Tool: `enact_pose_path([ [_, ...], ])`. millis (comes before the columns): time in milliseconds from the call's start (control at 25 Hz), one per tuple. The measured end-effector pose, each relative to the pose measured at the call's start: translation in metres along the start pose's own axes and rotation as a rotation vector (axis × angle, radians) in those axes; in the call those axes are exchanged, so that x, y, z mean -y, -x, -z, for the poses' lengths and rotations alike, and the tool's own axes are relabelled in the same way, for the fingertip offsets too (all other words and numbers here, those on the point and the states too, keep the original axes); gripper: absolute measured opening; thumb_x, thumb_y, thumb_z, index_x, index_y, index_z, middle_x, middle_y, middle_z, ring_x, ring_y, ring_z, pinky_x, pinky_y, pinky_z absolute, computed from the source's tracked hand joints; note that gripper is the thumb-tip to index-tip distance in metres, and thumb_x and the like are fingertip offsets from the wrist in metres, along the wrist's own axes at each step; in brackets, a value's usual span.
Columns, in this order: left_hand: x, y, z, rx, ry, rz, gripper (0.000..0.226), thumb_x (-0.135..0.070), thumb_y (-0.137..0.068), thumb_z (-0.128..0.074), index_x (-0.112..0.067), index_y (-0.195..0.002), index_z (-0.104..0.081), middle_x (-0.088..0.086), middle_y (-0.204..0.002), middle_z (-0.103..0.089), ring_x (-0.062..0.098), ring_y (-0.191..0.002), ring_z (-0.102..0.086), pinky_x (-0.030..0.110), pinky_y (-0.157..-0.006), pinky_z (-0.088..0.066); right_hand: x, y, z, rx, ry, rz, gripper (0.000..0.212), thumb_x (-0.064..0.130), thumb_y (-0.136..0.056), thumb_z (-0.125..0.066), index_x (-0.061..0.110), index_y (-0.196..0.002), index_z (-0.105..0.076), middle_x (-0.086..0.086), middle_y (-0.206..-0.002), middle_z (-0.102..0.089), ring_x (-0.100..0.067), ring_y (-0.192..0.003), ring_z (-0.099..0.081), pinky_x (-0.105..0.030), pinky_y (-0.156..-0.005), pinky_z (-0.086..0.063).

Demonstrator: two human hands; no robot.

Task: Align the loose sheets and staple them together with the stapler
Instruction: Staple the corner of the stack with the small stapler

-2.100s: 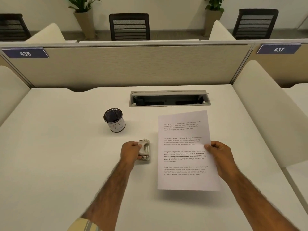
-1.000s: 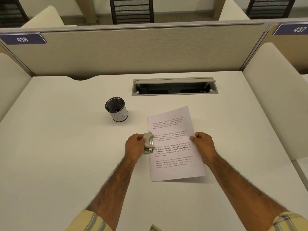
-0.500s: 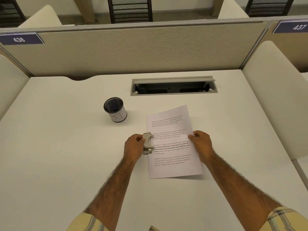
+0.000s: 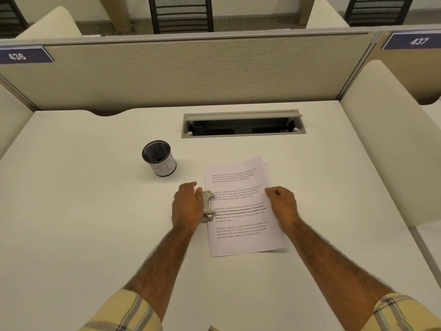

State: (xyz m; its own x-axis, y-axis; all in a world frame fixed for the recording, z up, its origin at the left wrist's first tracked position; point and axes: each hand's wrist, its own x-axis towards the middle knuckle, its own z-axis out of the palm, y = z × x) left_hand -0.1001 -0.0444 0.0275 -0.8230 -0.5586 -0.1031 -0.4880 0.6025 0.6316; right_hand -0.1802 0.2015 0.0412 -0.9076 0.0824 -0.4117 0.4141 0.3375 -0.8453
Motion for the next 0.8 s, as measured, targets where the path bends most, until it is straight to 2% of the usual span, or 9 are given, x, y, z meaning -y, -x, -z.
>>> enact_pose_path([
  [120, -0.006, -0.015, -0.011, 0.038, -0.106, -0.062, 0.051, -0.037, -0.108, -0.039, -0.01, -0.151, -0.041, 0.014, -0.163, -0.034, 0.031, -0.15, -0.03, 0.045, -0.123, -0.023, 0.0, 0.002, 0.001, -0.003, 0.004, 0.05, 0.029, 0.029, -0.096, -0.056, 0.015, -0.071, -0.055, -0.002, -0.071, -0.053, -0.016, -0.066, -0.046, -0.029, -0.061, -0.039],
  [240, -0.005, -0.022, -0.024, 0.077, -0.163, -0.048, 0.059, -0.044, -0.109, -0.028, -0.014, -0.159, -0.025, 0.014, -0.17, -0.013, 0.033, -0.156, -0.011, 0.049, -0.127, -0.009, 0.001, 0.004, 0.001, 0.001, 0.053, 0.127, 0.038, 0.031, -0.098, -0.051, 0.019, -0.064, -0.04, 0.0, -0.064, -0.042, -0.015, -0.062, -0.037, -0.031, -0.062, -0.033],
  [360, -0.004, -0.021, -0.032, 0.094, -0.171, 0.002, 0.062, -0.048, -0.108, -0.021, -0.018, -0.162, -0.014, 0.011, -0.172, 0.0, 0.031, -0.158, 0.001, 0.05, -0.127, 0.002, 0.002, 0.009, -0.001, 0.023, 0.114, 0.227, 0.044, 0.031, -0.102, -0.047, 0.022, -0.061, -0.033, 0.006, -0.06, -0.038, -0.011, -0.057, -0.034, -0.03, -0.059, -0.031],
  [440, -0.007, -0.024, -0.033, 0.089, -0.175, 0.021, 0.06, -0.045, -0.109, -0.02, -0.018, -0.162, -0.012, 0.01, -0.172, 0.003, 0.031, -0.158, 0.003, 0.051, -0.127, 0.003, 0.0, 0.011, -0.002, 0.037, 0.128, 0.265, 0.046, 0.037, -0.102, -0.043, 0.018, -0.061, -0.038, 0.005, -0.06, -0.041, -0.01, -0.057, -0.037, -0.031, -0.059, -0.034],
  [520, -0.011, -0.026, -0.035, 0.096, -0.175, 0.026, 0.058, -0.038, -0.11, -0.02, -0.018, -0.163, -0.01, 0.01, -0.172, 0.004, 0.031, -0.158, 0.004, 0.051, -0.127, 0.004, -0.002, 0.011, -0.004, 0.037, 0.134, 0.298, 0.051, 0.047, -0.1, -0.039, 0.008, -0.069, -0.05, -0.007, -0.064, -0.055, -0.01, -0.062, -0.045, -0.037, -0.06, -0.043],
  [600, -0.015, -0.027, -0.038, 0.123, -0.184, 0.019, 0.058, -0.037, -0.109, -0.018, -0.019, -0.163, -0.007, 0.008, -0.172, 0.007, 0.03, -0.158, 0.006, 0.05, -0.127, 0.006, -0.002, 0.013, -0.005, 0.031, 0.136, 0.316, 0.053, 0.046, -0.102, -0.04, 0.001, -0.081, -0.059, -0.02, -0.081, -0.066, -0.012, -0.068, -0.05, -0.044, -0.07, -0.051],
  [640, -0.015, -0.027, -0.04, 0.132, -0.186, 0.022, 0.058, -0.039, -0.109, -0.017, -0.019, -0.163, -0.006, 0.008, -0.172, 0.007, 0.029, -0.158, 0.007, 0.05, -0.127, 0.006, -0.001, 0.014, -0.005, 0.026, 0.129, 0.317, 0.05, 0.042, -0.103, -0.041, 0.0, -0.084, -0.06, -0.022, -0.085, -0.067, -0.013, -0.068, -0.051, -0.044, -0.073, -0.051],
  [720, -0.013, -0.025, -0.044, 0.124, -0.192, 0.023, 0.059, -0.041, -0.109, -0.016, -0.02, -0.163, -0.005, 0.008, -0.172, 0.008, 0.029, -0.158, 0.007, 0.049, -0.127, 0.007, -0.001, 0.013, -0.005, 0.016, 0.119, 0.337, 0.046, 0.04, -0.105, -0.041, 0.009, -0.075, -0.058, -0.013, -0.073, -0.063, -0.017, -0.062, -0.049, -0.042, -0.064, -0.047],
  [800, -0.01, -0.025, -0.046, 0.105, -0.205, 0.024, 0.06, -0.043, -0.109, -0.015, -0.02, -0.163, -0.003, 0.008, -0.171, 0.008, 0.029, -0.158, 0.008, 0.05, -0.126, 0.008, -0.009, 0.006, -0.007, 0.021, 0.161, 0.363, 0.043, 0.049, -0.104, -0.038, 0.029, -0.068, -0.048, 0.008, -0.066, -0.054, -0.008, -0.06, -0.046, -0.031, -0.06, -0.041],
])
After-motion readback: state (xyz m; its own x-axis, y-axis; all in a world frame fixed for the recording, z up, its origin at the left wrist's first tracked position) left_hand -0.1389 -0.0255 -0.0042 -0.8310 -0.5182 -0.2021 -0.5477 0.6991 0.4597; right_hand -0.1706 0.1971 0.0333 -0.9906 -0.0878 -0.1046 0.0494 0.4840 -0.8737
